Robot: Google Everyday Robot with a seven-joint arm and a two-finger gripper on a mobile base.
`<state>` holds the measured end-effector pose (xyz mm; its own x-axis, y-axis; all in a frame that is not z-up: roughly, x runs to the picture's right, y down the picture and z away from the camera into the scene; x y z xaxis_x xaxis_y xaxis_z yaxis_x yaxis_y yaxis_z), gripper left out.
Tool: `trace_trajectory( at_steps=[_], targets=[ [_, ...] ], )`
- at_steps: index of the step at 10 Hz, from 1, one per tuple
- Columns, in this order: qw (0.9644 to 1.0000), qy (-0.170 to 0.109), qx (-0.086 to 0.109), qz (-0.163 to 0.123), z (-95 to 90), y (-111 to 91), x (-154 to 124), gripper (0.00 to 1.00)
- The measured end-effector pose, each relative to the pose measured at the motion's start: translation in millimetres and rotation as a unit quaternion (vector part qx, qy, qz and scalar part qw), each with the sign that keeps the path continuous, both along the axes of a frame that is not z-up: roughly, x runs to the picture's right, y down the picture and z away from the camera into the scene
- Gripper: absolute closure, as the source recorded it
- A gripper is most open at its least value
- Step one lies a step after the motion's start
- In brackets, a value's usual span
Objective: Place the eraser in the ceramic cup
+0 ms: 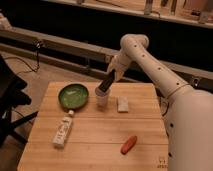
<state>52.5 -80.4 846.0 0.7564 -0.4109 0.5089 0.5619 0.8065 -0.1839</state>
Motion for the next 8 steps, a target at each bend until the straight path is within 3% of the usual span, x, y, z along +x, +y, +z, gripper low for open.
trace_trajectory(
  at_steps=[3, 8],
  targets=[
    [0.9999, 0.008, -0.002, -0.01, 5.9, 6.0, -3.9, 0.23],
    [0.9998, 0.011, -0.01, -0.011, 7.8, 14.7, -1.4, 0.2]
  ],
)
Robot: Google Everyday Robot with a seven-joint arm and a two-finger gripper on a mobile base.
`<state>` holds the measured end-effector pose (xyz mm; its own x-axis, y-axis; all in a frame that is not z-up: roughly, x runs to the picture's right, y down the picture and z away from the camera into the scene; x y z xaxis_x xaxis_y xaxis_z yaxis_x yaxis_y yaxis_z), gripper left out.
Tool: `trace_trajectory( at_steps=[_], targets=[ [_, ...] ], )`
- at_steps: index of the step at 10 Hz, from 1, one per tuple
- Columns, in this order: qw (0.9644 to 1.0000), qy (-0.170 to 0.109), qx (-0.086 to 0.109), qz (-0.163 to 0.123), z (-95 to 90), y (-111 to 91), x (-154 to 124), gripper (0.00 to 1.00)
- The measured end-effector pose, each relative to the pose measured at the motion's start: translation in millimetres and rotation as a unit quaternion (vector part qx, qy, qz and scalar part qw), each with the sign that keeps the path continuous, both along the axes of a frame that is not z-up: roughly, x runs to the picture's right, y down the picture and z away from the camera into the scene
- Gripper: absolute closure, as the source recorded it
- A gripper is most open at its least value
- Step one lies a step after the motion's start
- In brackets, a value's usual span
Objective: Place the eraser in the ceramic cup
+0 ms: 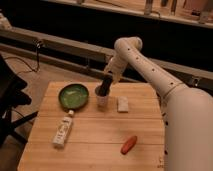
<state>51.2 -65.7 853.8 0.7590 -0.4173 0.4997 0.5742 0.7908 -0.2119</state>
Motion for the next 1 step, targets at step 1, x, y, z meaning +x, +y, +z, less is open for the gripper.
trace_trajectory(
  at_steps=[1],
  targets=[
    [1.0, -0.005, -0.003, 0.006, -1.3, 0.3, 0.4, 0.21]
  ],
)
